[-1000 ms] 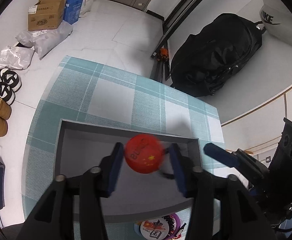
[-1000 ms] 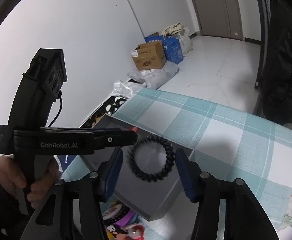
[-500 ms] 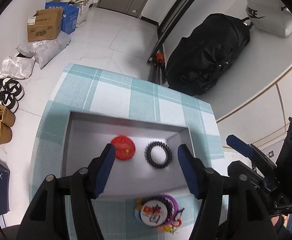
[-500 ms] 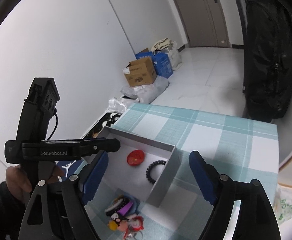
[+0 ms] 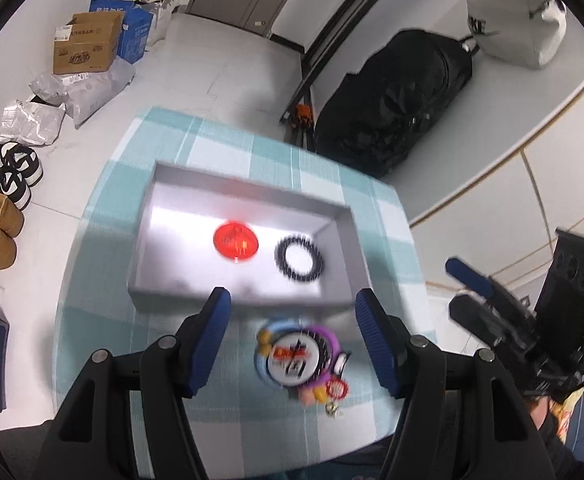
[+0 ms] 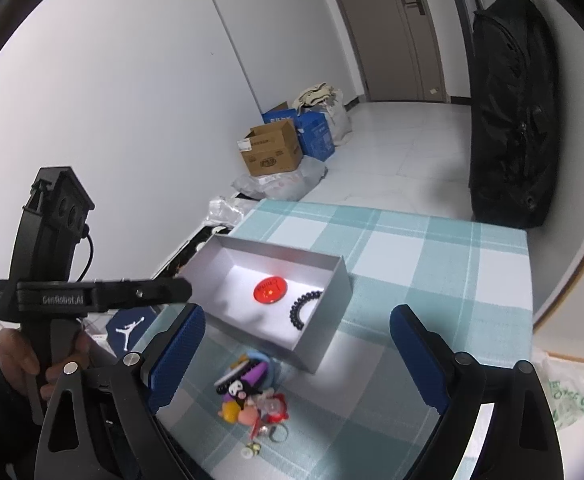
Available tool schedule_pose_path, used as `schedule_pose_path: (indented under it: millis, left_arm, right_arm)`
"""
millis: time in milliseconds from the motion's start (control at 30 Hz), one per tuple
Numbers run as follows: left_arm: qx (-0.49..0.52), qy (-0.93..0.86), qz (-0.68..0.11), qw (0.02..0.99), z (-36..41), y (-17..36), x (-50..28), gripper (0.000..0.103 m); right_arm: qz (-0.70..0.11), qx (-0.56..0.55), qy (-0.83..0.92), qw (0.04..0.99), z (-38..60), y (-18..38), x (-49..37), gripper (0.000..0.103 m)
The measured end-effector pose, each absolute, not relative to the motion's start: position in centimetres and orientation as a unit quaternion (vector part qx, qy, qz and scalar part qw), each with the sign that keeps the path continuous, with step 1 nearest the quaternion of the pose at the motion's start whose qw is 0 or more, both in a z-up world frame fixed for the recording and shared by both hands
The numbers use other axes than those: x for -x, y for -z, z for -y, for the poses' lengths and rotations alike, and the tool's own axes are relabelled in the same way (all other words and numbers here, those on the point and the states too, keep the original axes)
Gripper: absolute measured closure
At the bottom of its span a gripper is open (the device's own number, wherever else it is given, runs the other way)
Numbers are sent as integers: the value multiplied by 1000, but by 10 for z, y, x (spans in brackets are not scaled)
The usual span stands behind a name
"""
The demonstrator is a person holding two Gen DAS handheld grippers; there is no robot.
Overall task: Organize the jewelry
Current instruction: 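Withdraw both tools from the box back over the jewelry pile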
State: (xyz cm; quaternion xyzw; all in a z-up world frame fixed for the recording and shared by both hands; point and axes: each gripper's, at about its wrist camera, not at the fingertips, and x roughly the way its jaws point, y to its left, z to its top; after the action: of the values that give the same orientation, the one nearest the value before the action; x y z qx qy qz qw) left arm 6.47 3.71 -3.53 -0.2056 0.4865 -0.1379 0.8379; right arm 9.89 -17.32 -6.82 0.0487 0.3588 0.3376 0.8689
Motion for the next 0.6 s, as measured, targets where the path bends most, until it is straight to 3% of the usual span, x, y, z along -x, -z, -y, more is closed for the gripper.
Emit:
schedule_pose_path:
  millis: [333,400,533,600]
  left_arm:
    - [202,103,-525,820,-46,53,-50,43]
    - [207,101,-530,816,-48,57,-48,43]
    - [205,91,-538,813,-50,60,-45,43]
    - [204,89,-542,811,-50,61,-44,43]
  right_arm:
    - [-405,-49,-375,833,165,88,-82,10]
    - [-416,-49,-381,824,160,95,-78,16]
    - [-448,-56,-386,804,150,113,-76,37]
    - [-459,-59,-386,798,146,119,-79,41]
